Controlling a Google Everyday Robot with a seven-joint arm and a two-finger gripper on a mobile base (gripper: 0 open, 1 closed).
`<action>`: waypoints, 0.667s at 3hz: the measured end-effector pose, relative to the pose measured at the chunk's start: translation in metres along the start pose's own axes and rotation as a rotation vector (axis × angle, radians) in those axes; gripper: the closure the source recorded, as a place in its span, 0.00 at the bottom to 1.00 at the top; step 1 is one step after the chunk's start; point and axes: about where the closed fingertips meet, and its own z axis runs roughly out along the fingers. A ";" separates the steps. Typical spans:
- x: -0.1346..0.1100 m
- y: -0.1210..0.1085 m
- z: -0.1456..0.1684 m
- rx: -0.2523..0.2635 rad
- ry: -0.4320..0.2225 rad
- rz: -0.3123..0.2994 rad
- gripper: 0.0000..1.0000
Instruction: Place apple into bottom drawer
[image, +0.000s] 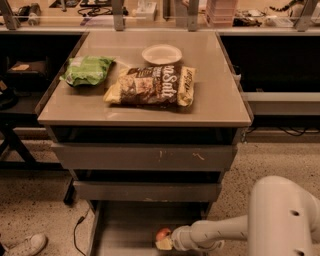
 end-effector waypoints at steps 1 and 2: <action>0.016 -0.002 0.020 0.073 0.050 0.007 1.00; 0.026 -0.005 0.036 0.104 0.074 0.019 1.00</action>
Offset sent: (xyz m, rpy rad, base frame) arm -0.0112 0.0090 -0.0649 -0.1634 0.0380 -0.0635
